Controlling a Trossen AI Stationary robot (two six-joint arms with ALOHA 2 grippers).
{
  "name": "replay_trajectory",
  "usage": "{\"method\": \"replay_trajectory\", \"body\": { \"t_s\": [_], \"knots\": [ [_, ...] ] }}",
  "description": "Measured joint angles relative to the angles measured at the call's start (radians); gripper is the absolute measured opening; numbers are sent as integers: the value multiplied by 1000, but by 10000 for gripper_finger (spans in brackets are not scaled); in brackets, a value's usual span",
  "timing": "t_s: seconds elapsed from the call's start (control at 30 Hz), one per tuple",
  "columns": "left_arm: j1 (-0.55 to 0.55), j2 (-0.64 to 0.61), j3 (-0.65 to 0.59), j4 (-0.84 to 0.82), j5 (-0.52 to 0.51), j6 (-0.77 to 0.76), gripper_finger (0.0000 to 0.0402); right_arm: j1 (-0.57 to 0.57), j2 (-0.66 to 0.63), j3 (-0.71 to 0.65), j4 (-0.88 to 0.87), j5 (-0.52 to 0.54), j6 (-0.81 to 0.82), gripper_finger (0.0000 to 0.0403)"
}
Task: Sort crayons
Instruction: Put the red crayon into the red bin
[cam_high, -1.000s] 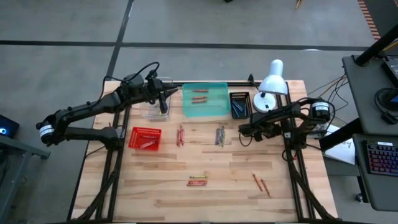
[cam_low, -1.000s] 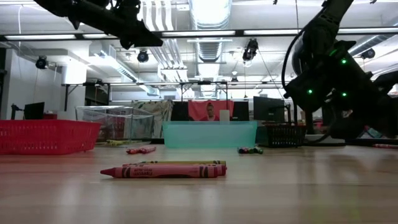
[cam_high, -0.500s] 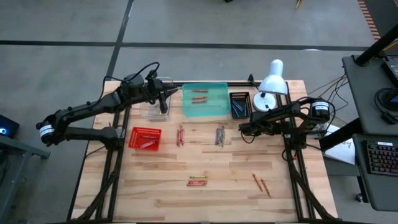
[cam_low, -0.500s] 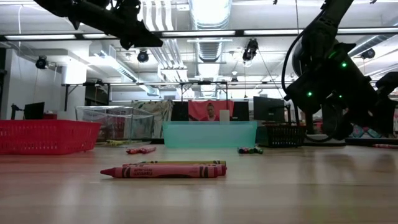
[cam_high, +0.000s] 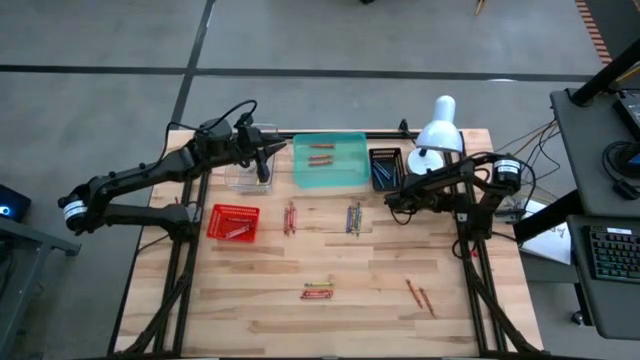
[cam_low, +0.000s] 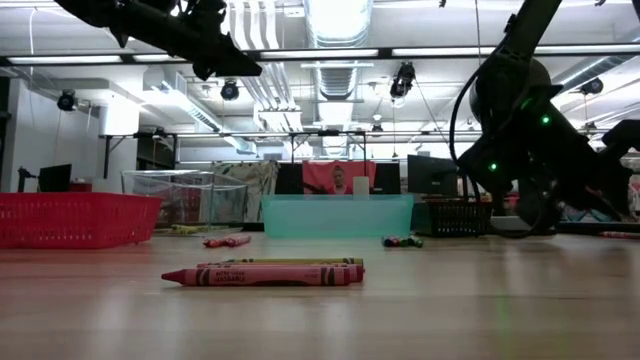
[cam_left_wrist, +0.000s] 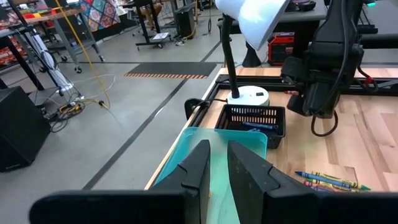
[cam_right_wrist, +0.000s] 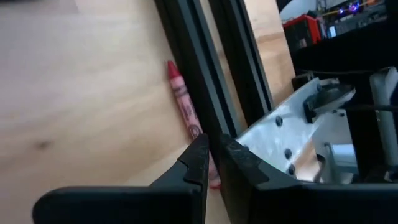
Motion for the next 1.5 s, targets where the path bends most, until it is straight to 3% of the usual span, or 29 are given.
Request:
{"method": "replay_trajectory", "body": {
  "t_s": [0.3, 0.8, 1.1, 1.5],
  "knots": [
    [0, 0, 0, 0, 0, 0, 39, -21, 1, -10, 40, 72, 36, 27],
    [0, 0, 0, -21, 0, -4, 39, -67, 1, -19, 55, 72, 134, 27],
    [0, 0, 0, -22, 0, 21, 39, -75, 1, -26, 64, 99, 313, 27],
    [0, 0, 0, -28, 0, 39, 39, -75, 1, -26, 76, 64, 327, 27]
  ]
}}
